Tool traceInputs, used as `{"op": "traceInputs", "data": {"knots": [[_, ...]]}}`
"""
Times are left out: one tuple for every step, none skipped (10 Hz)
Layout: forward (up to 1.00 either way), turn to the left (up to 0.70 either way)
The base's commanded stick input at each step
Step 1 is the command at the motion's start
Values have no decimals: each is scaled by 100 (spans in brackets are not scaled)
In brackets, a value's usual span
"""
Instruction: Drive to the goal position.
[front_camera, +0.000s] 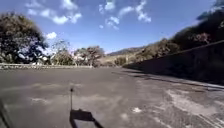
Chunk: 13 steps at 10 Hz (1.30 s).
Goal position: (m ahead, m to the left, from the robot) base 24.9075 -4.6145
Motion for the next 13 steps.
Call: {"op": "traceInputs", "data": {"knots": [[70, 0], [70, 0], [70, 0], [70, 0], [70, 0], [70, 0], [70, 0], [70, 0], [70, 0], [70, 0], [70, 0], [70, 0], [70, 0]]}}
